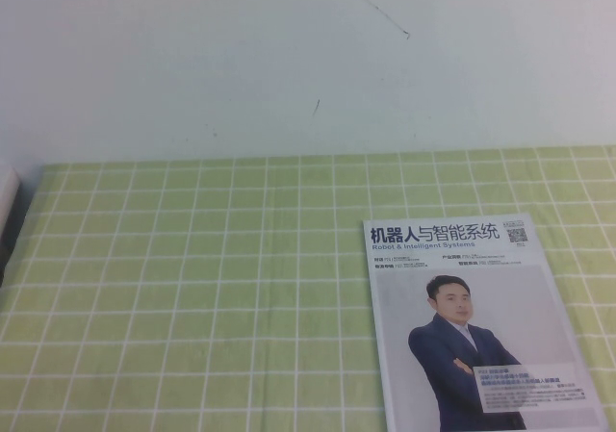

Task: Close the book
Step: 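Close the open booklet and leave it lying on the table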

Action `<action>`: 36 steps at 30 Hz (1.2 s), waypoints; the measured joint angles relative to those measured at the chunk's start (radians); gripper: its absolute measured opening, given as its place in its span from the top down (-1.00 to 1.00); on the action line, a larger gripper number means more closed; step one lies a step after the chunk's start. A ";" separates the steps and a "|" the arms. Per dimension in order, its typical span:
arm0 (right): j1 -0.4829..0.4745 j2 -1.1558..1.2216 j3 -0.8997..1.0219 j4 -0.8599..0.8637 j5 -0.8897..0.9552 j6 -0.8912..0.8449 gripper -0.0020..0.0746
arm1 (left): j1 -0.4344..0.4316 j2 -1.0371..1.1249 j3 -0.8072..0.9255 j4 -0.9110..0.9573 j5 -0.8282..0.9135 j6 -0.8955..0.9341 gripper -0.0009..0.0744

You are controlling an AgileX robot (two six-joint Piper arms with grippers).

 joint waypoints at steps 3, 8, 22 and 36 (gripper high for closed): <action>0.000 0.000 0.000 0.000 0.000 0.000 0.95 | 0.000 0.000 0.000 0.000 0.000 0.000 0.99; -0.018 -0.001 0.000 0.000 -0.005 -0.016 0.95 | 0.000 0.000 0.000 0.000 0.000 0.000 0.99; -0.258 -0.113 0.262 -0.023 -0.588 -0.066 0.95 | 0.000 0.000 0.000 0.002 0.000 0.000 0.99; -0.312 -0.288 0.528 -0.006 -0.692 -0.047 0.95 | 0.000 -0.002 0.000 0.005 0.001 0.000 0.99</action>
